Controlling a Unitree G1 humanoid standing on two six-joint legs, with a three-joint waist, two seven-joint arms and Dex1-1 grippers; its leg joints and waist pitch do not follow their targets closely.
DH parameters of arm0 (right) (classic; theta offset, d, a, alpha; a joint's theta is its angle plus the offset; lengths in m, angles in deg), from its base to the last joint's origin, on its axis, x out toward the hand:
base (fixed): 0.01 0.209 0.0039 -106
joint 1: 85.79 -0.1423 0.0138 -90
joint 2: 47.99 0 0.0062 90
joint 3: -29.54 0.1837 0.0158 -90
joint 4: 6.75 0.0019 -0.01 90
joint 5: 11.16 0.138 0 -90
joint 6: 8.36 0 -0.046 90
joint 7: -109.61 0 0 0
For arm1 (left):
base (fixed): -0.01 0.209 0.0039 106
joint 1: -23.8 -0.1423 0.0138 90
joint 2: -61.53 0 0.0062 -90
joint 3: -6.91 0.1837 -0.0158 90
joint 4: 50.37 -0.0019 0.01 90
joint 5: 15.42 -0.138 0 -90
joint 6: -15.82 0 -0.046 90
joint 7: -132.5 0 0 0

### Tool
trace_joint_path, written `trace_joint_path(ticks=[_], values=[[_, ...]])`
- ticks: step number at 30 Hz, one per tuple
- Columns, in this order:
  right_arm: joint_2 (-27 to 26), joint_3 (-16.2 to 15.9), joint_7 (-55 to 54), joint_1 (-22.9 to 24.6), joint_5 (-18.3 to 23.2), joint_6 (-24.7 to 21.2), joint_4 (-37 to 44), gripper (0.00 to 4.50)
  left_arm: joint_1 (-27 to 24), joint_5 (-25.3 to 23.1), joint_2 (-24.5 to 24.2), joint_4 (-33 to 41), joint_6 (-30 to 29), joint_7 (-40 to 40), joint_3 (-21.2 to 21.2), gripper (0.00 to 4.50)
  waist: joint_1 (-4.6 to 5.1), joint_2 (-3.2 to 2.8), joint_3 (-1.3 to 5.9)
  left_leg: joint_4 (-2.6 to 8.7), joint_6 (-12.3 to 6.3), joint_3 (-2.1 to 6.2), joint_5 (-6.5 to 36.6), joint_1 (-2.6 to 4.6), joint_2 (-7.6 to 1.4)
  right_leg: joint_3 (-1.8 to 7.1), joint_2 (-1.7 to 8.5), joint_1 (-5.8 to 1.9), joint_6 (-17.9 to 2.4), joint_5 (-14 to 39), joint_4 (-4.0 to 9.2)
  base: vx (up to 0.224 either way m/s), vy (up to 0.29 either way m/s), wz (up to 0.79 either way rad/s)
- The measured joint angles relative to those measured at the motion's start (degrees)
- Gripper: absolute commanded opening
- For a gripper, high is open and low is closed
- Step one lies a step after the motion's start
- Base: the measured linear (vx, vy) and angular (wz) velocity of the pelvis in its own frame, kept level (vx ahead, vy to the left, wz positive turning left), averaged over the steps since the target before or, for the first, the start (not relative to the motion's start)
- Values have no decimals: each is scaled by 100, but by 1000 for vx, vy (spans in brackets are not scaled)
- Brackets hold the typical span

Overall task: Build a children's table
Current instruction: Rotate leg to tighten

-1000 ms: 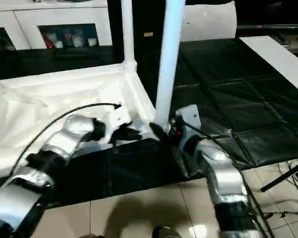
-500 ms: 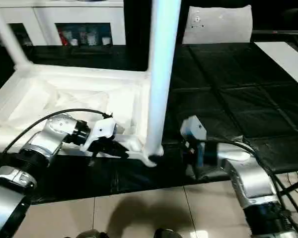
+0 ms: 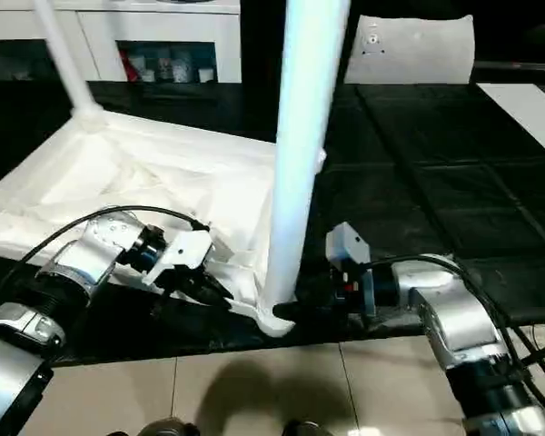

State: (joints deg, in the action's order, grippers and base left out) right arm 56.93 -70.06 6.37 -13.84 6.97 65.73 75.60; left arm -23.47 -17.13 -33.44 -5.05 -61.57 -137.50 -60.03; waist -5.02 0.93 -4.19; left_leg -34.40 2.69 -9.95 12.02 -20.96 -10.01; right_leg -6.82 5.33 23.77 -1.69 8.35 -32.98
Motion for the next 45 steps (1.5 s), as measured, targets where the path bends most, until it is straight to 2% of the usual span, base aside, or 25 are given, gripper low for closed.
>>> trace_joint_path(ticks=[1, 5, 6, 9, 10, 15, 19, 21, 23, 25, 28, 31, 33, 34, 36, 38, 45], values=[[-1, -24, 37, -12, 2, 9, -18, 287, 9, 21, -1, 0, 0, 0, 38, 0, -7, 1, -1, 0, -1, 0, 0, 0, 0, 0, 0, 0, 0, 1, -1, 0, 0, 0], [-4, -92, 120, -19, 5, 10, -50, 275, 35, 37, 0, 0, 0, 0, 52, 0, -10, 7, -4, 0, -3, 0, -1, -1, 0, 0, 0, 1, 0, 2, -1, 0, 0, 0], [-9, -133, 130, -19, 15, 10, -50, 245, 39, 43, -3, 0, 0, 0, 71, 0, -12, 8, -5, 0, -2, 0, -1, -1, 0, 0, 0, 1, 0, 2, -1, 0, 0, 0], [-15, -154, 138, -19, 21, -8, -50, 233, 44, 101, -32, 0, 1, -16, 145, 0, -13, 8, -5, 0, -1, 0, -1, -1, 0, 0, 0, 1, 0, 2, -1, 0, 0, 0], [-16, -154, 138, -19, 21, -10, -48, 215, 45, 104, -37, 0, 1, -21, 153, 0, -13, 9, -5, 0, -2, 0, -1, 0, 0, 0, 0, 0, 0, 2, -1, 0, 0, 0], [-78, -78, 54, 60, 108, -192, 35, 203, 45, 148, -8, 22, -100, -33, 113, 0, -12, 11, -6, 1, 0, 0, 0, 1, -1, 0, 0, 0, 2, 4, -2, 0, 0, 0], [-327, 98, -682, 280, 134, -569, 317, 200, 61, -23, 18, 27, -371, 315, -8, 0, 16, 11, -6, 1, 16, -1, -3, 18, -1, 2, -1, -10, 25, 17, -5, 0, 0, 0], [-530, 169, -1195, 295, -11, -687, 378, 200, 63, -80, 47, 20, -640, 679, -82, 0, 75, 11, -6, 2, 25, -2, -7, 49, -1, 3, -1, -33, 29, 19, -4, 0, 0, 0], [-850, 320, -1887, 300, -159, -956, 452, 200, 64, -141, 111, 8, -966, 1077, -193, 0, 179, 15, -9, 6, 28, -1, -8, 88, 1, 3, -1, -66, 42, 27, 2, 0, 0, 0], [-1435, 612, -2915, 275, -366, -1239, 477, 198, 93, -249, 273, -26, -1294, 1697, -353, 0, 336, 15, -10, 5, 37, 2, -13, 93, 2, -1, -2, -71, 48, 31, 17, 0, 0, 0], [-2030, 905, -4250, 27, -717, -1491, 363, 198, 229, -321, 729, -184, -1803, 2645, -521, 0, 529, 9, -7, 15, 36, 5, -13, 82, 3, -10, -5, -83, 48, 31, 87, 0, 0, 0], [-2387, 1057, -5116, -207, -909, -1579, 198, 198, 252, -325, 1061, -195, -2146, 3272, -685, 0, 647, 8, -7, 17, 25, 4, -7, 65, 11, -3, -4, -80, 46, 29, 116, 0, 0, 0], [-2642, 1167, -5592, -398, -1025, -1586, 23, 198, 271, -327, 1224, -195, -2335, 3669, -774, 0, 668, 7, -6, 19, 20, 3, -3, 59, 12, -1, -4, -75, 41, 25, 114, 0, 0, 0], [-2737, 1186, -5805, -498, -1114, -1578, -62, 253, 295, -336, 1296, -194, -2426, 3855, -817, 0, 667, 7, -6, 22, 18, 3, -1, 55, 13, -1, -4, -70, 34, 17, 111, 0, 0, 0], [-2870, 1230, -6002, -570, -1180, -1461, -175, 253, 305, -340, 1362, -178, -2517, 4018, -878, 0, 658, 7, -6, 30, 15, 2, 3, 55, 13, -1, -4, -67, 30, 4, 103, 0, 0, 0], [-3030, 1317, -6167, -623, -1214, -1333, -264, 285, 308, -347, 1425, -147, -2588, 4144, -926, 0, 642, 6, -6, 46, 12, 2, 5, 55, 13, 0, -5, -63, 27, -1, 86, 0, 0, 0], [-2947, 1301, -5897, -466, -1199, -929, -207, 347, 258, -371, 1406, 53, -2538, 4132, -885, 0, 598, 3, -4, 81, -20, -3, 2, 35, 10, -1, -10, -20, -11, 16, 68, 7, 0, 0]])
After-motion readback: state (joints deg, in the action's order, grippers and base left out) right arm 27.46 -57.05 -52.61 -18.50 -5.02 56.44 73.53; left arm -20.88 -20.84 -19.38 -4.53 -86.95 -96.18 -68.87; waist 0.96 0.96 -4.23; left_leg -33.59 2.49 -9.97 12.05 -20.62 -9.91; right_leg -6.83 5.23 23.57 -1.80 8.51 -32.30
